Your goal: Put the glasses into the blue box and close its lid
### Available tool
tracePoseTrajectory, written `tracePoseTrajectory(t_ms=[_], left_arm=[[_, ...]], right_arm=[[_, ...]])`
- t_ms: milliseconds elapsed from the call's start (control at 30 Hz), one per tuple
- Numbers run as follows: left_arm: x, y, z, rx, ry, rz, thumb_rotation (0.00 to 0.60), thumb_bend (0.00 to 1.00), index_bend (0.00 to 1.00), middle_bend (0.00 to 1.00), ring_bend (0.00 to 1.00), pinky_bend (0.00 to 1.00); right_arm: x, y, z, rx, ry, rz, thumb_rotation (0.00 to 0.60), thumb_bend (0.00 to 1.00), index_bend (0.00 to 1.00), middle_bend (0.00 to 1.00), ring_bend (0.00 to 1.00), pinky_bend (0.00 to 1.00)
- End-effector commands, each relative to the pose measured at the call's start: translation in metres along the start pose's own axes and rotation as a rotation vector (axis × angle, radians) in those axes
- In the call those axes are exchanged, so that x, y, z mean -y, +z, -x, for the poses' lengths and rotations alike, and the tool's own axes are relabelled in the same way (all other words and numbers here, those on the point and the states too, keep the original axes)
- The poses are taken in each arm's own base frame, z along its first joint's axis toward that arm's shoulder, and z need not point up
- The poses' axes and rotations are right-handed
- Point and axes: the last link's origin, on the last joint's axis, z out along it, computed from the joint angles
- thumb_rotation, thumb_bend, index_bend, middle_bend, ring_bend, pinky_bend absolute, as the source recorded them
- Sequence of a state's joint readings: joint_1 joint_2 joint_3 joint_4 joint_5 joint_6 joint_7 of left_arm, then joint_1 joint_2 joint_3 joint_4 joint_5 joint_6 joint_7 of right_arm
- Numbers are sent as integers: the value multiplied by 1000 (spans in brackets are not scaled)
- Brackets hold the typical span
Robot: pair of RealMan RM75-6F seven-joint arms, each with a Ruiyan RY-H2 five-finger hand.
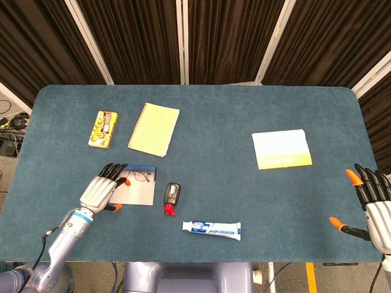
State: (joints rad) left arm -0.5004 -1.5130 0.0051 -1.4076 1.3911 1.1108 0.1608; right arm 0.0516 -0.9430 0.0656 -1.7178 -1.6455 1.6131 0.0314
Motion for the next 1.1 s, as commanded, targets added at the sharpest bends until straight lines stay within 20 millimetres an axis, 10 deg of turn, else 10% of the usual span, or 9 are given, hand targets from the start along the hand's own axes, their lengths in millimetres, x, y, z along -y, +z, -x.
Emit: tracePoseTrajectory(t_ms=[33,1100], left_arm=[[-3,1,5,-2,14,6,600,187,377,0,0,0],[-15,17,34,5,6,28,600,218,414,0,0,0]], right_arm=[[0,0,0,1,0,0,600,0,0,0,0,0],[-4,1,-2,-1,13,7,600,0,0,0,0,0]])
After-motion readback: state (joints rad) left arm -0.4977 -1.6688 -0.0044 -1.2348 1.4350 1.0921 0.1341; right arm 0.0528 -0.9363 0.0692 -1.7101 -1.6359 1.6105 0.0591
